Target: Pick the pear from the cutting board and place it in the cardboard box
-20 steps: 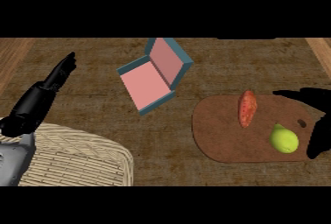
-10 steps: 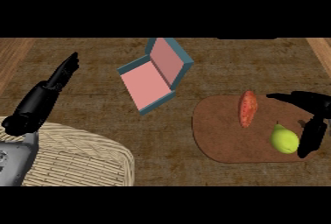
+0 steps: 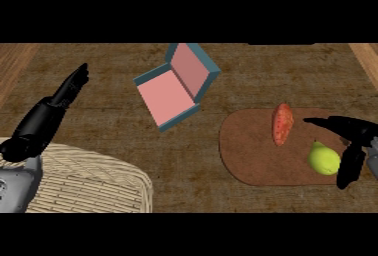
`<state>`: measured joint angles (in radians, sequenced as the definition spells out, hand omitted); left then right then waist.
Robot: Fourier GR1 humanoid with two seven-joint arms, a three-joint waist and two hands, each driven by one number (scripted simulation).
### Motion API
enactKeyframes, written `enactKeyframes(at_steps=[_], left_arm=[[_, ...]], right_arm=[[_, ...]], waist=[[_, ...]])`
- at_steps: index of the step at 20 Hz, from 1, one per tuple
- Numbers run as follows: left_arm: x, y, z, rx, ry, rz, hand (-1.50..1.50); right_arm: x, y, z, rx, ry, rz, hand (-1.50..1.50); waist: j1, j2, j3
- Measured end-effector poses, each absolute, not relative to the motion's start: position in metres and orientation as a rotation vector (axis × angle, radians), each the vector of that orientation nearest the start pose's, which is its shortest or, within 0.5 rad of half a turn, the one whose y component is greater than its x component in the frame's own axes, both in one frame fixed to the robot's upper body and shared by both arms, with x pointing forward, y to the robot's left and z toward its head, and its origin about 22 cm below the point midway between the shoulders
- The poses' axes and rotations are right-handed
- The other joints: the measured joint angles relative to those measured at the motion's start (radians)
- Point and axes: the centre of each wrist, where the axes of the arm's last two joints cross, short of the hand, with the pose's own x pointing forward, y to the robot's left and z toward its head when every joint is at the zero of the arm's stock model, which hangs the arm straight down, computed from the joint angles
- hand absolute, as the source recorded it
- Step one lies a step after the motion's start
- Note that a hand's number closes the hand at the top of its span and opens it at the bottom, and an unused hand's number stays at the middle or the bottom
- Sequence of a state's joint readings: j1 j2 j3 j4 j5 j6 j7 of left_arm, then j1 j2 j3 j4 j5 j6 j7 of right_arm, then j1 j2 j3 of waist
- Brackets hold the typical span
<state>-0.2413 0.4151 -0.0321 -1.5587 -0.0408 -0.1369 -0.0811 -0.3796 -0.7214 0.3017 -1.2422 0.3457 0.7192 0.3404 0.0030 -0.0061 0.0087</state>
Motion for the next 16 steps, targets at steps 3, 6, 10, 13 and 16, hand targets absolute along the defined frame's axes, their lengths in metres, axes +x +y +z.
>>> enactKeyframes(at_steps=[3,6,10,13,16], left_arm=[[0.295,0.289,0.09,0.187,-1.797,-0.567,0.0],[0.295,0.288,0.09,0.185,-1.797,-0.57,0.0],[0.296,0.289,0.09,0.176,-1.786,-0.574,0.0],[0.296,0.287,0.09,0.193,-1.786,-0.581,0.0],[0.296,0.287,0.089,0.196,-1.789,-0.578,0.0]], right_arm=[[0.317,-0.338,0.065,-0.428,-0.606,1.323,-1.5],[0.317,-0.346,0.058,-0.407,-0.61,1.32,1.5],[0.316,-0.349,0.057,-0.412,-0.684,1.358,1.5],[0.316,-0.348,0.052,-0.445,-0.751,1.373,1.5],[0.319,-0.347,0.051,-0.47,-0.814,1.381,1.5]], waist=[[0.0,0.0,0.0],[0.001,0.0,-0.001],[0.001,-0.003,-0.004],[0.002,-0.005,-0.006],[0.003,-0.005,-0.005]])
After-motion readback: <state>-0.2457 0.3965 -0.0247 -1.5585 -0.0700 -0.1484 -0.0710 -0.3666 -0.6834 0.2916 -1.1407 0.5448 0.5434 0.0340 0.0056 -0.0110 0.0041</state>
